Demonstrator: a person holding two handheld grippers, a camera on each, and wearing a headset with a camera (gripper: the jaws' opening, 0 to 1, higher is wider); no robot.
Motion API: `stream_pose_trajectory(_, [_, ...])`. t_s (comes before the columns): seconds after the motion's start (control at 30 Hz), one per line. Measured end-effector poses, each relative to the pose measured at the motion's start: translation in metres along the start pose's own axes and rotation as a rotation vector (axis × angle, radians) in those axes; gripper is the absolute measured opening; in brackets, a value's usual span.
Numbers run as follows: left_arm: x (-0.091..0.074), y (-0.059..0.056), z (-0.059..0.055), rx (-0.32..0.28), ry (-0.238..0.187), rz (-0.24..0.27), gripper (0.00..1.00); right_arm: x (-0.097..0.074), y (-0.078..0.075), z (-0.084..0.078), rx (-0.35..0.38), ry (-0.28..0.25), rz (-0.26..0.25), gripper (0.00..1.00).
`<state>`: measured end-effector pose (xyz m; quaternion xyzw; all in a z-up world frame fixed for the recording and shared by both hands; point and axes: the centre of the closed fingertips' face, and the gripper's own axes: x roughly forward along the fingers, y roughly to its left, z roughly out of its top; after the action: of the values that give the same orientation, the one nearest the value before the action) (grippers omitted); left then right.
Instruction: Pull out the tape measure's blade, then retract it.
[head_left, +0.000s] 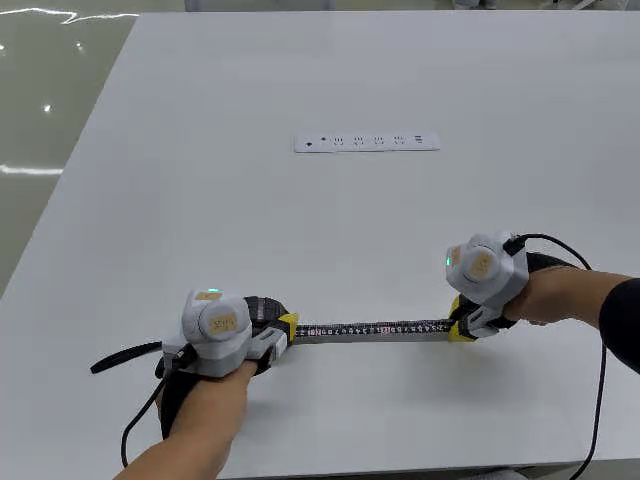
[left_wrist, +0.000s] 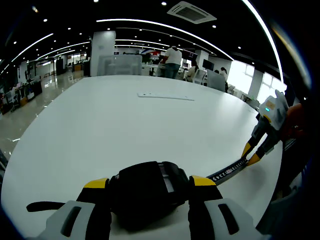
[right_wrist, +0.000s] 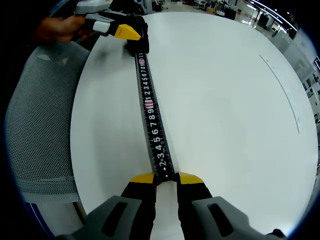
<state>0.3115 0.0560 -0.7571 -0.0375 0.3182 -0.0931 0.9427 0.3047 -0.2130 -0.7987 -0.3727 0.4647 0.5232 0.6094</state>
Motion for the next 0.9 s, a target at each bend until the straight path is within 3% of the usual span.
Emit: stream_pose_trajectory(0.9, [0.0,0.0,-0.0011,-0.001,0.011,-0.007,0.58,0.0023,0.0036,0.0076,-0.007,-0.006,-0.013,0.11])
